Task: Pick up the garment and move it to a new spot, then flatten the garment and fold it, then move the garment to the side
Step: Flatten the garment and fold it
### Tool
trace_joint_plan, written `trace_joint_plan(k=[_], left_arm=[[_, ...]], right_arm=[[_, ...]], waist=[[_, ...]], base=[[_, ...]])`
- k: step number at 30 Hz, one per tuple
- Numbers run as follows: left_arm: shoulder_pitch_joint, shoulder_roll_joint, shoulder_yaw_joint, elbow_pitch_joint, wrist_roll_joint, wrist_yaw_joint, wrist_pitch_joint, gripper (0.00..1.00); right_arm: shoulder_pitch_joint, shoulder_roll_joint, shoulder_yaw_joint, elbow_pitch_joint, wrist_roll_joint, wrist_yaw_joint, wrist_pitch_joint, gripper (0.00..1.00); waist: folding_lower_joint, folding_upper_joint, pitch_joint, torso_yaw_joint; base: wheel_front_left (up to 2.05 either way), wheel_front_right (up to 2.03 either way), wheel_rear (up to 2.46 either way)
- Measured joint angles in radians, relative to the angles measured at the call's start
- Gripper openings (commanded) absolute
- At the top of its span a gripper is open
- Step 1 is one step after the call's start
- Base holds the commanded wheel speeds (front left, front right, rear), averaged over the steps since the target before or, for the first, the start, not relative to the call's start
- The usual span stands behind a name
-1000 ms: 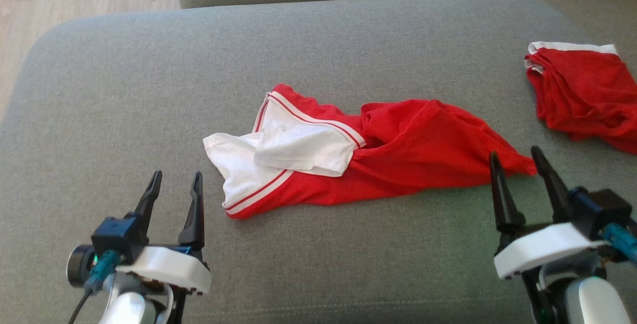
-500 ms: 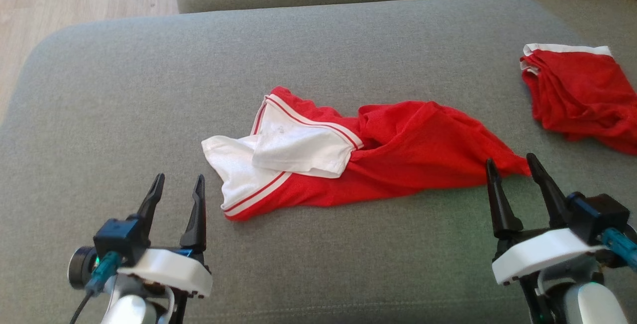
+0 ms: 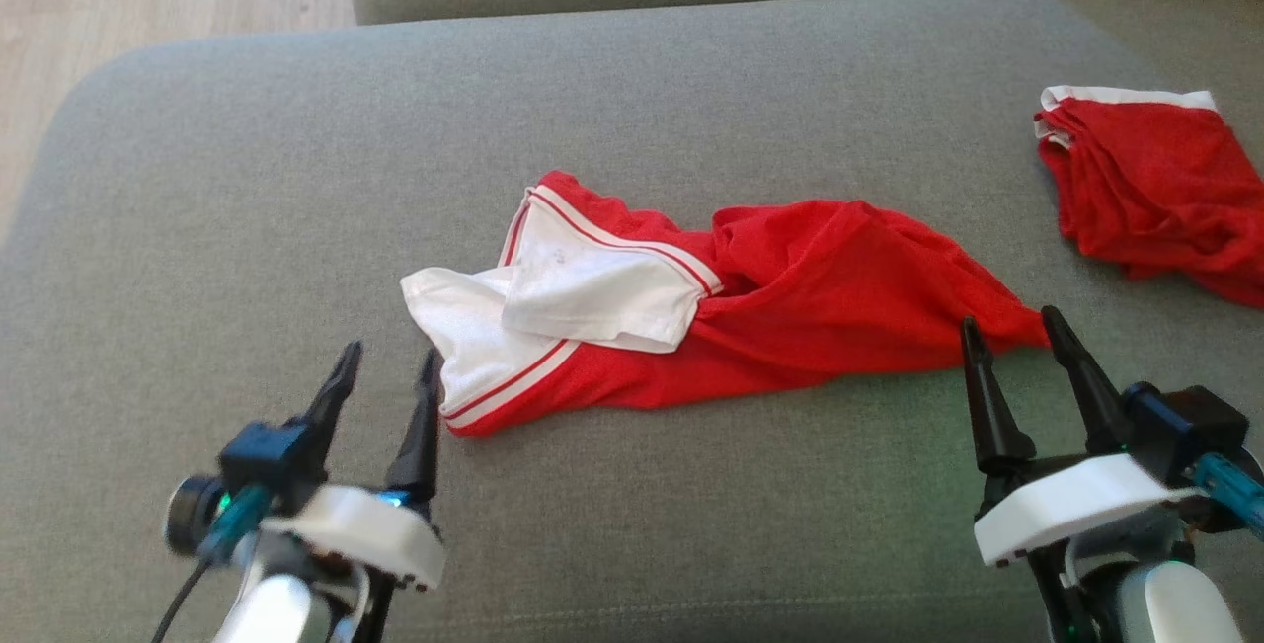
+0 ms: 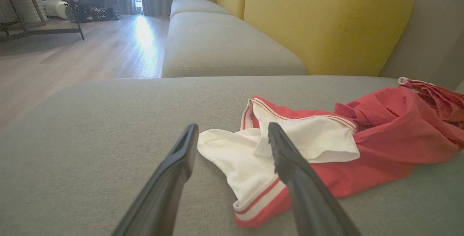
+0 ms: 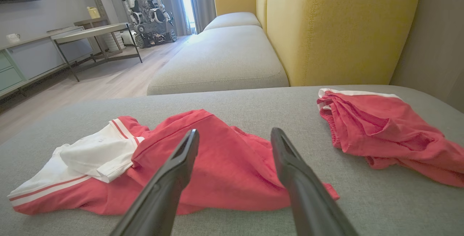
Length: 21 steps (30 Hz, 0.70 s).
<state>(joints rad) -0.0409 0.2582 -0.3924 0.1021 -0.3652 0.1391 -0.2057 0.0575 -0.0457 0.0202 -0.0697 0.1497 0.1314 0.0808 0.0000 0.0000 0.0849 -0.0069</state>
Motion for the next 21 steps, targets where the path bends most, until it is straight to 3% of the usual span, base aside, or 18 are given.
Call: trace_joint_plan(k=[13,21], left_arm=[[-0.238,-0.055,-0.073,0.193,-0.088,-0.1,0.233,1.0],[-0.314,-0.057,-0.061,0.334,-0.107,-0.132,0.244,1.0]], right_arm=[[-0.022,0.0,0.019,0.02,0.025,0.0,-0.003,1.0],[-0.049,0.0,0.025,0.047,0.037,0.0,-0.034,1.0]], waist=[[0.0,0.0,0.088,-0.053],[0.0001,0.0,0.136,-0.095]], base=[[0.0,0.0,0.0],[0.0,0.0,0.0]])
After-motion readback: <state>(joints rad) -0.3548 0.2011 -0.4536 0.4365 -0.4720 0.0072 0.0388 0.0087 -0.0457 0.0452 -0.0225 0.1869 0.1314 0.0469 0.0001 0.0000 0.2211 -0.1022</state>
